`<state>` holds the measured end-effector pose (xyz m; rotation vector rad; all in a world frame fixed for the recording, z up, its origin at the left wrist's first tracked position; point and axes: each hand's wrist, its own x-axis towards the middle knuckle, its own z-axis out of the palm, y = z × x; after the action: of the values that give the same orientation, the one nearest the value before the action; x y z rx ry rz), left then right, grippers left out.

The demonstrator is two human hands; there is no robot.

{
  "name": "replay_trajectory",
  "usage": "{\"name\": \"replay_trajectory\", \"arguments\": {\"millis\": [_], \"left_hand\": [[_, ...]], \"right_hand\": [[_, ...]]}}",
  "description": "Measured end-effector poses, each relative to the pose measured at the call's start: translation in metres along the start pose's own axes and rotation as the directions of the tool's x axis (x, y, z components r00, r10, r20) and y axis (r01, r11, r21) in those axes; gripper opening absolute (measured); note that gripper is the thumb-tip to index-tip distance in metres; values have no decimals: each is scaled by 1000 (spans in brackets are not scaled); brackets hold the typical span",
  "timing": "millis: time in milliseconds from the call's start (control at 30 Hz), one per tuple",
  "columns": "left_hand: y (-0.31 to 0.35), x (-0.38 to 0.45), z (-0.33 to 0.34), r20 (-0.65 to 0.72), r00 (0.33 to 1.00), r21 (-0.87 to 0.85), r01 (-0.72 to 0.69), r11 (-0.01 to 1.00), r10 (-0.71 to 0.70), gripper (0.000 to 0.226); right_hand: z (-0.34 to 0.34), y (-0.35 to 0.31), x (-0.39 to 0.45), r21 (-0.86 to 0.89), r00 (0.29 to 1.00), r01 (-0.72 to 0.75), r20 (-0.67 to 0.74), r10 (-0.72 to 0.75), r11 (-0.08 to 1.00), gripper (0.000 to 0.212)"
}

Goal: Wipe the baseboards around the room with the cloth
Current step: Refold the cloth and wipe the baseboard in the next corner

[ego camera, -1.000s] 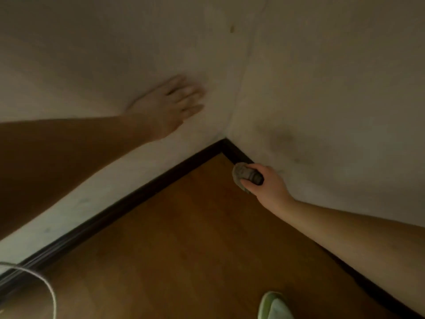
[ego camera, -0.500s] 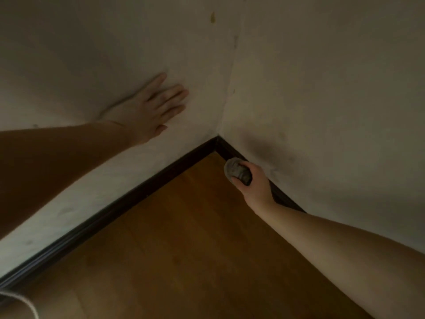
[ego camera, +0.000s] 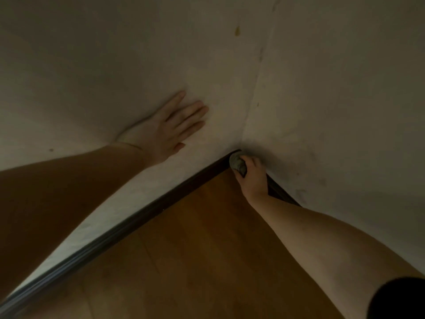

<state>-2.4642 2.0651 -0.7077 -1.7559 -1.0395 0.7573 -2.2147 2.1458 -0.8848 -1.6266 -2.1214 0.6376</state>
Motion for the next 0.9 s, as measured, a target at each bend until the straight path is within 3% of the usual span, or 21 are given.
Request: {"name": "replay_trajectory", "arguments": {"millis": [200, 567, 733, 900], "left_hand": [[1, 0, 1, -10, 1000, -8, 4, 1000, -4, 73], [-1, -3, 0, -42, 999, 28, -9, 1000, 11, 72], [-4, -3, -4, -2, 1000, 43, -1, 999, 1, 72], [-5, -4, -8, 15, 1000, 42, -6, 999, 5, 70]], "right_hand": [[14, -11, 19, -177, 999, 44, 10, -43, 983, 51], [-3, 16, -17, -261, 990, -130, 23, 140, 957, 48], [-4, 43, -72, -89, 916, -401, -55, 397, 912, 46], [14, 45, -92, 297, 847, -491, -58, 528, 819, 47]]}}
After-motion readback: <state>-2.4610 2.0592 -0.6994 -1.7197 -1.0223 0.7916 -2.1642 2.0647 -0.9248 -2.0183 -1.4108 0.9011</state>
